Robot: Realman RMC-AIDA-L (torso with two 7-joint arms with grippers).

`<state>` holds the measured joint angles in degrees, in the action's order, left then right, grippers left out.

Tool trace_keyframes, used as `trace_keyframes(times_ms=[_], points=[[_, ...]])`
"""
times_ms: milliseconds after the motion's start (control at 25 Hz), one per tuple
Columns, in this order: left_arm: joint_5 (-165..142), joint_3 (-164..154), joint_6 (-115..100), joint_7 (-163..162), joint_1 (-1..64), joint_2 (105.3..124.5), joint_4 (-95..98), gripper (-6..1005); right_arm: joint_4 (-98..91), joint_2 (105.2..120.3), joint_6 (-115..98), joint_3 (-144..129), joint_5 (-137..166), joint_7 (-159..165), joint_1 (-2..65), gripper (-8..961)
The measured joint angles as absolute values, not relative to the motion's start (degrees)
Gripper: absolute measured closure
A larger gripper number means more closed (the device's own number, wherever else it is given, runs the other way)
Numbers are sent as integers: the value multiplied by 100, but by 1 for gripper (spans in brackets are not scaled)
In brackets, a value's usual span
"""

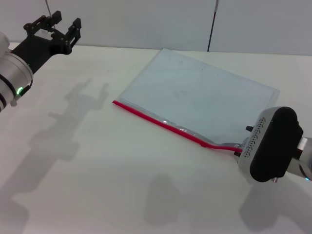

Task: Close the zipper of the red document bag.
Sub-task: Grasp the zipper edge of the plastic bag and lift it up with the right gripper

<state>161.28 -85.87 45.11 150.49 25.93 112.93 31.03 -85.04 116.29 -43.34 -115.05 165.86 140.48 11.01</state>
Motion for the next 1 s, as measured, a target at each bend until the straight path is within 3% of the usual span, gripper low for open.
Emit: trace_keyframes(times_ms=[560, 1000], points=[[16128, -8587, 4518, 15036, 2604, 11303, 3104, 476, -7959, 11630, -4191, -11476, 16593, 14115, 1632, 275], [16128, -8587, 4532, 15036, 2601, 11308, 3103, 476, -7630, 11628, -4134, -11470, 16588, 14138, 1827, 416]])
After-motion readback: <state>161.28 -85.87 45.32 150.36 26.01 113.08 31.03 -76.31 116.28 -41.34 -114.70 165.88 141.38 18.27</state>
